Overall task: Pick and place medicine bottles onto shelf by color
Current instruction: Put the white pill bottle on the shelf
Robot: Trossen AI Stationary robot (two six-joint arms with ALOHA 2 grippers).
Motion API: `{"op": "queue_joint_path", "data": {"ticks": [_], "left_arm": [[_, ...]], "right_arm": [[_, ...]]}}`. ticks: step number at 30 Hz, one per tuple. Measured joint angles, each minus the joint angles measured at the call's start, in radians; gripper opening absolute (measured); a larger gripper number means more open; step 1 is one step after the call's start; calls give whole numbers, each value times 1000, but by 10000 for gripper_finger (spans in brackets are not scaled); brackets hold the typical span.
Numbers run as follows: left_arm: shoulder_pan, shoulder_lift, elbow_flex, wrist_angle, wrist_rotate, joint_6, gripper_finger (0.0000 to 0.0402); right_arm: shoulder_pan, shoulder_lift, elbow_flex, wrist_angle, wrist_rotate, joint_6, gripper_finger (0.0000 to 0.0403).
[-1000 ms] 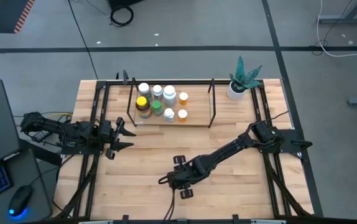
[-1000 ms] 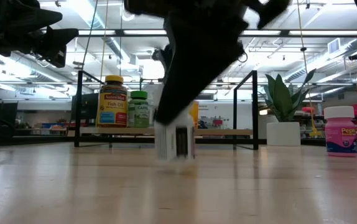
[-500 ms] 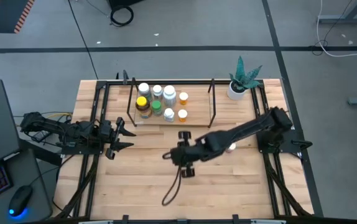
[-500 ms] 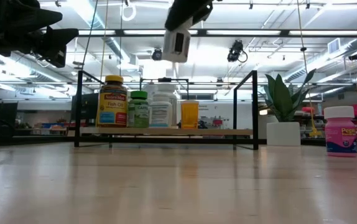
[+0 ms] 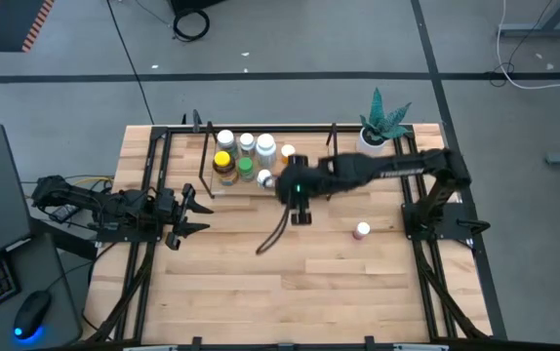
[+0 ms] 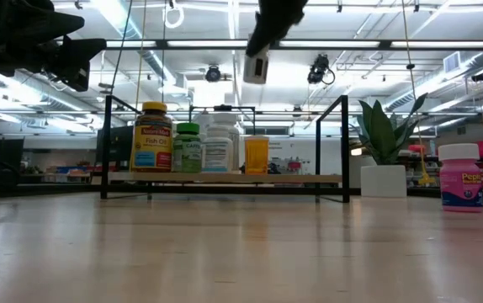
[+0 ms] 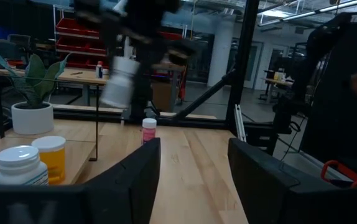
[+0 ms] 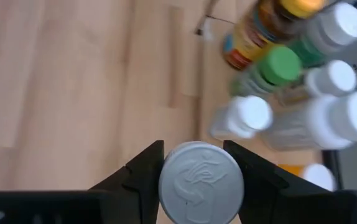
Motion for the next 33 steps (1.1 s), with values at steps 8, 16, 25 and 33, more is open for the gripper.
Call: {"op": "queue_joint_path", "data": {"ticks": [8,16,25,33], "left_arm": [[0,0,0,0,0,0,196],[0,0,0,0,0,0,197],[0,0,0,0,0,0,193],[0,0,0,0,0,0,198]], "right_arm": [[-272,-46,-115,57,-120,-73,166],[-464,-28,-206,128,-136,-80,168],[-575,-27,-305,228,-192,-106,169],[-582,-27,-390,318,-238,-108,170]]}}
